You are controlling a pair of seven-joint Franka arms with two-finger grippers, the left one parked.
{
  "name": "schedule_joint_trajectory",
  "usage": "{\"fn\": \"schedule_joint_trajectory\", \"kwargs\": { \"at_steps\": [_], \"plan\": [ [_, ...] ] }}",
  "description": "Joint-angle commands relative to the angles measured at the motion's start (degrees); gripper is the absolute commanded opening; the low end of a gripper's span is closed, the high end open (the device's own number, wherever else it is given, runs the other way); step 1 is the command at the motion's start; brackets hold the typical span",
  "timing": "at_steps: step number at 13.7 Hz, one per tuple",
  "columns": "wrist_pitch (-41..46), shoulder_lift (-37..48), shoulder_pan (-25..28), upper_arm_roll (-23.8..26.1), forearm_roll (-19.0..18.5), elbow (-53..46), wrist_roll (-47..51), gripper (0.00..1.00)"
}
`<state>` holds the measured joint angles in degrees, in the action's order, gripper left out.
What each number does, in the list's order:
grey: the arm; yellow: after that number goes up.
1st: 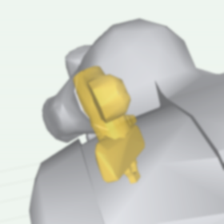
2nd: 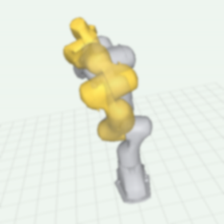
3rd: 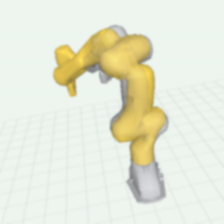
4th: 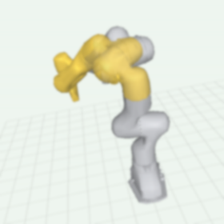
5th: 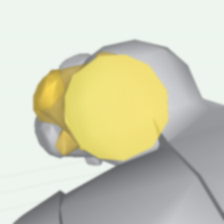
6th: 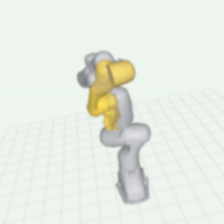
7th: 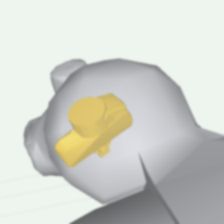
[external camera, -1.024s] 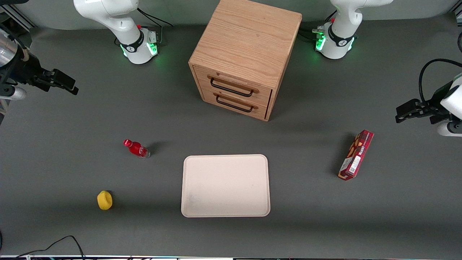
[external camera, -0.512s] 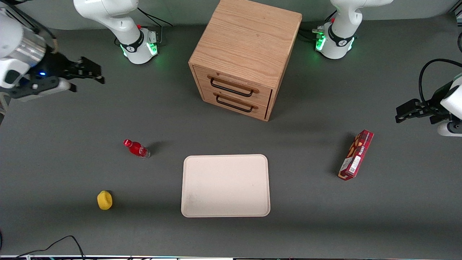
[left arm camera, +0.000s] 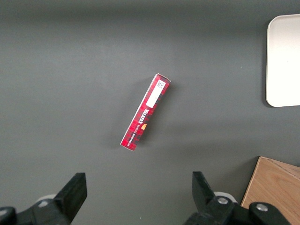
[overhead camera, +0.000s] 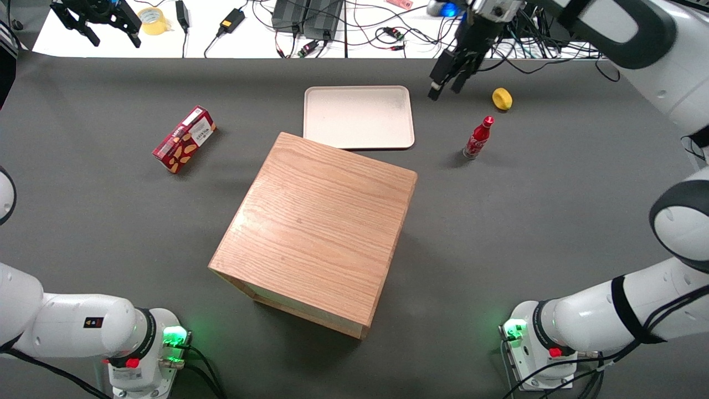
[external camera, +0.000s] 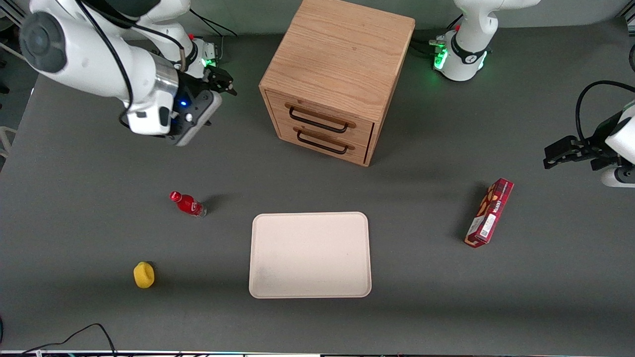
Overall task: Open upper drawer
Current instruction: 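Reach the right gripper to the black handle of the upper drawer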
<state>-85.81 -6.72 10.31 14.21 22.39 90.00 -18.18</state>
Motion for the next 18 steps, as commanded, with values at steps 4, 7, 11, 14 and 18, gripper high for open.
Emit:
{"fn": "schedule_joint_trajectory", "kwargs": {
  "at_steps": [4,7,11,14,18],
  "plan": [
    [-11.11,-12.95,-0.03,9.24,0.73,-2.20,-6.34,1.00],
    [-14.55,-16.91,1.11,11.80,-2.07,-2.03,-5.73,1.00],
    [-17.72,-19.64,1.64,14.09,-3.05,-1.24,-5.55,1.00],
    [-19.30,-19.82,2.52,14.35,-3.22,-0.36,-5.46,1.00],
    [-22.29,-21.66,3.31,15.58,-3.31,0.08,-4.42,1.00]
  ]
}}
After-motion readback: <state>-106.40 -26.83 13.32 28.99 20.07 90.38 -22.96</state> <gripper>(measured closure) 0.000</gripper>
